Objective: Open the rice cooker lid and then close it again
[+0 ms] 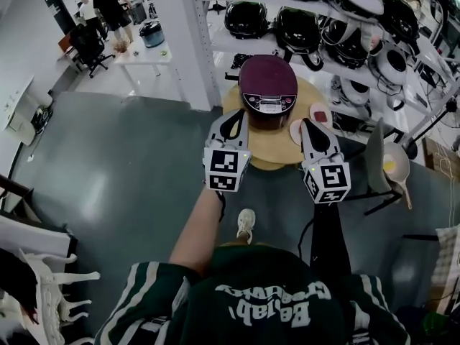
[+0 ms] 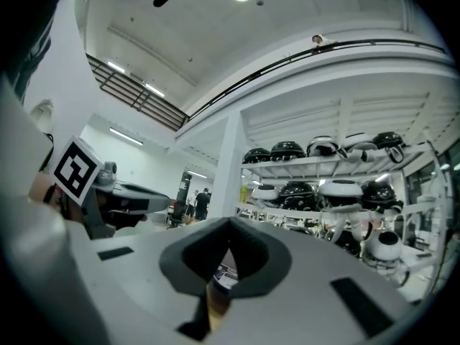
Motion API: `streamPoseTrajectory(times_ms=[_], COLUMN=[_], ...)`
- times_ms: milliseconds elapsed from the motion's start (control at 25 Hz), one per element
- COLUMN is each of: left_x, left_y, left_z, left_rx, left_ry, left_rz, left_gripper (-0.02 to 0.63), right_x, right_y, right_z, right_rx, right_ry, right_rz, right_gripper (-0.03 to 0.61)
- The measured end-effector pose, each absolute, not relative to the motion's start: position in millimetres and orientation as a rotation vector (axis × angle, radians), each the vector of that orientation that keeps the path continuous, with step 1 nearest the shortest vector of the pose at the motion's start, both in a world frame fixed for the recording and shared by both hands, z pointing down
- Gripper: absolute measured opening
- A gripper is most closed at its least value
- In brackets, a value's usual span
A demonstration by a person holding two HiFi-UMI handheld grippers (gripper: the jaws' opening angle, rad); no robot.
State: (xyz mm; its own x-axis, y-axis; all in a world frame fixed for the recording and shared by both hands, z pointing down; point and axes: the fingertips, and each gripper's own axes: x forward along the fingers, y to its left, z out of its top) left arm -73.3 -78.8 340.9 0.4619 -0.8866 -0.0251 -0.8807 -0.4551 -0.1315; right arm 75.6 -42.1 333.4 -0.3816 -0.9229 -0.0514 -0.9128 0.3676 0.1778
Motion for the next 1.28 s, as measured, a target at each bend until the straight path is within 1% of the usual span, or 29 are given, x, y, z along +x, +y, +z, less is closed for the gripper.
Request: streamPoseTrajectory(times_ms=[280, 480, 720, 880, 1080, 1280], left_x=[-72, -58, -45, -35, -12, -2], left_y=[-186, -233, -262, -271, -278, -292], left_z=[350, 374, 400, 417, 433, 453], left_rx=[-2.628, -2.702, -2.770, -2.784, -2.937, -2.926], left_ry=[1.500, 1.454, 1.429, 1.395, 1.319, 1.331], left_rz=[-0.069, -0.104, -0.094, -0.149, -0.141, -0.250], left_gripper=[0.000, 0.000, 0.000, 0.000, 0.000, 0.000], right_x=[70, 64, 65, 67, 73, 75], right_y=[-146, -196, -229, -242, -260, -277], right_z=[344, 372, 401, 415, 430, 453], right_rx=[1.741, 1.700, 1.682, 1.670, 1.647, 1.574], right_ry=[-2.496, -2.459, -2.428, -2.426, -2.457, -2.449], right_rz=[-0.259, -0.194, -0.119, -0.084, -0.014, 0.082], right_gripper=[0.005, 0.005, 0.005, 0.005, 0.005, 0.005])
